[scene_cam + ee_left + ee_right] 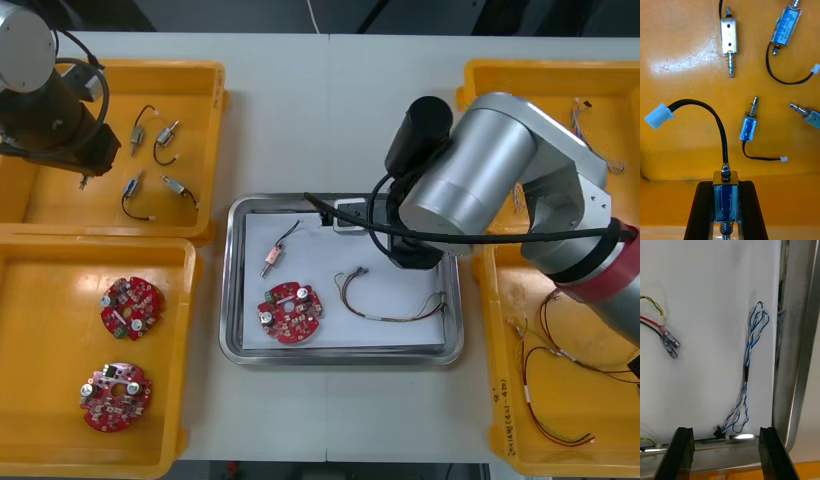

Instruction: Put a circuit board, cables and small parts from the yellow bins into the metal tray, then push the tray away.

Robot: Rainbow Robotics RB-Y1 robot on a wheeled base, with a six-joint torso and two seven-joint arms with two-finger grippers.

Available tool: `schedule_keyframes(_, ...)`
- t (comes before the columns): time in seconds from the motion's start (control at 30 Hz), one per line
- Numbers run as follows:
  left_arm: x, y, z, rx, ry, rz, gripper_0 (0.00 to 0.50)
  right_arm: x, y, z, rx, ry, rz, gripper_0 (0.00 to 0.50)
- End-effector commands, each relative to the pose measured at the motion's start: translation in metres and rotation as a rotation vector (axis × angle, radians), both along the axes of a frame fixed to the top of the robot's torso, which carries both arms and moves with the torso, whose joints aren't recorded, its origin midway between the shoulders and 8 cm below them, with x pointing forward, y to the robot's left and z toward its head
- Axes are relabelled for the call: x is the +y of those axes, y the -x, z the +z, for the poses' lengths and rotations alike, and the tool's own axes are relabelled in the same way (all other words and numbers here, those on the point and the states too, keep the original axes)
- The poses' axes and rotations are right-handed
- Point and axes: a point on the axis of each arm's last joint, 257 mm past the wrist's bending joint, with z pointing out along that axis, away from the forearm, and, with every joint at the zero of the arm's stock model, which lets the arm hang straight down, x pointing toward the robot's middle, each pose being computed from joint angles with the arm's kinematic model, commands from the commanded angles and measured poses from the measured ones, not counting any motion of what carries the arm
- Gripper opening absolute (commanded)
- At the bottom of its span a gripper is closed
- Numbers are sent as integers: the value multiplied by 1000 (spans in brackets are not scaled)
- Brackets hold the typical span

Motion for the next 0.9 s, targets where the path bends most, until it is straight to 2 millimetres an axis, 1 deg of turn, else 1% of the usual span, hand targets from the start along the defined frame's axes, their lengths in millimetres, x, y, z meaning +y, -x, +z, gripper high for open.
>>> schedule_keyframes(0.03, 12, 12, 25, -12, -50, -30, 0, -6, 15, 24, -21, -57, -20, 500)
schedule_keyframes(0.17, 3, 22, 31, -2, -56, -40, 0, -38, 34, 40, -9, -42, -98, 500)
schedule_keyframes(0.2, 2, 23, 32, -2, -56, -41, 0, -42, 36, 43, -7, -42, -109, 500)
schedule_keyframes(0.3, -8, 27, 36, -9, -38, -39, 1, -48, 37, 60, -52, -96, -132, 500)
schedule_keyframes(0.33, -14, 28, 37, -14, -21, -40, 0, -52, 38, 68, -74, -120, -145, 500)
schedule_keyframes(0.4, -21, 31, 40, -17, -1, -34, 0, -57, 39, 77, -99, -142, -157, 500)
schedule_keyframes(0.5, -34, 36, 45, -17, 20, -39, 0, -73, 41, 90, -143, -172, -195, 500)
schedule_keyframes(0.57, -43, 35, 52, -33, 34, -48, 0, -83, 44, 94, -156, -181, -217, 500)
schedule_keyframes(0.63, -58, 35, 61, -55, 63, -60, 0, -98, 47, 97, -165, -212, -271, 500)
schedule_keyframes(0.67, -60, 35, 62, -56, 68, -61, 0, -101, 47, 98, -166, -217, -281, 500)
schedule_keyframes(0.7, -74, 36, 66, -66, 97, -73, 0, -112, 50, 98, -157, -256, -338, 500)
schedule_keyframes(0.77, -85, 38, 69, -72, 117, -89, 0, -121, 54, 97, -143, -287, -383, 500)
schedule_keyframes(0.8, -96, 40, 70, -73, 126, -106, 1, -130, 57, 98, -133, -323, -428, 500)
schedule_keyframes(0.83, -96, 40, 70, -73, 126, -106, 1, -130, 57, 98, -133, -323, -428, 500)
schedule_keyframes(0.87, -108, 42, 72, -81, 119, -122, 0, -141, 60, 97, -119, -360, -482, 500)
schedule_keyframes(0.9, -115, 42, 73, -82, 113, -131, 0, -148, 62, 97, -114, -381, -516, 500)
